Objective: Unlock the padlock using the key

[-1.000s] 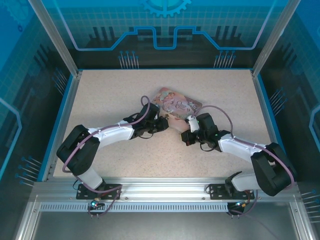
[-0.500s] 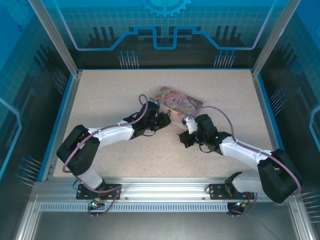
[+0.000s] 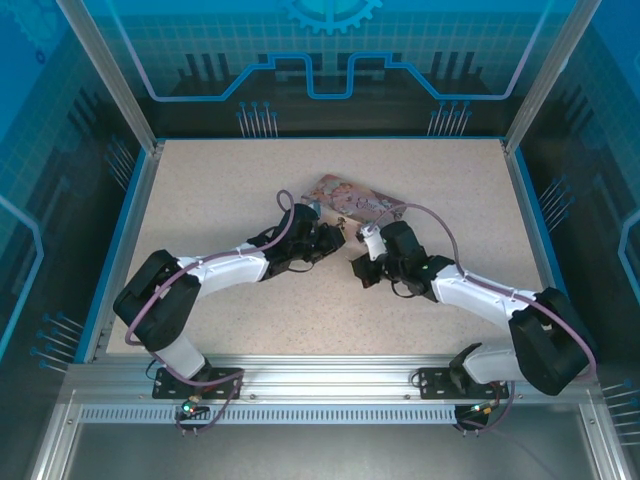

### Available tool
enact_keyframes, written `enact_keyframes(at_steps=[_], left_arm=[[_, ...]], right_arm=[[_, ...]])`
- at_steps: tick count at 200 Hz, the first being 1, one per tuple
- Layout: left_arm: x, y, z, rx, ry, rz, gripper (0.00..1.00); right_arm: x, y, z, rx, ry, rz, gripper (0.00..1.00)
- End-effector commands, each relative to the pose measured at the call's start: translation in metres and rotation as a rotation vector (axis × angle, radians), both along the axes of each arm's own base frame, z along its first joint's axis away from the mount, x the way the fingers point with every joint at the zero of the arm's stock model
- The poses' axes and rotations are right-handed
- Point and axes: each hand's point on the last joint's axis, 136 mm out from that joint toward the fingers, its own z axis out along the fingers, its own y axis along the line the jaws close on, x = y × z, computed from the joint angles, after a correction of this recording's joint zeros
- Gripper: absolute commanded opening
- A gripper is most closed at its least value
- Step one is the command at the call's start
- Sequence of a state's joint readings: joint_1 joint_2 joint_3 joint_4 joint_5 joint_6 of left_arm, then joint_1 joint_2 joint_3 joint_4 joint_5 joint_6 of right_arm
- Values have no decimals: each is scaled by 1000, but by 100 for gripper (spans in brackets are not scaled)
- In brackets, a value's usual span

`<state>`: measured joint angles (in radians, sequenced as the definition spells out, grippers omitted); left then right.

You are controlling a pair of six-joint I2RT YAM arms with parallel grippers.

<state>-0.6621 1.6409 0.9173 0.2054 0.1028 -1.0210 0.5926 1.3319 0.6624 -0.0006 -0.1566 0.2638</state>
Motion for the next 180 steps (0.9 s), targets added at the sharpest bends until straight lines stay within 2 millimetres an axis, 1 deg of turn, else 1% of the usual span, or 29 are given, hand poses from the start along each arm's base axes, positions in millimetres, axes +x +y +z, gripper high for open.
enact_keyframes(at_steps=[1,71,104,129,151,180], left_arm=[[-4,-10,17,-62,-41,-30,8],[-5,-12,16,-69,-40,-28,7],[-6,-17,16,-83,-37,-30,7],[-6,-21,16,-88,-36,-29,6],[-5,-22,16,-93,-37,-25,6],[-6,-23,15,-93,-37,-24,6]], right_arm=[[16,0,8,14,-31,-26,0],[29,-2,10,49,-50,-75,0],[33,-3,9,62,-58,-101,0],[34,-2,6,61,-51,-109,0],[32,-2,0,60,-36,-114,0],[33,-4,3,88,-56,-135,0]])
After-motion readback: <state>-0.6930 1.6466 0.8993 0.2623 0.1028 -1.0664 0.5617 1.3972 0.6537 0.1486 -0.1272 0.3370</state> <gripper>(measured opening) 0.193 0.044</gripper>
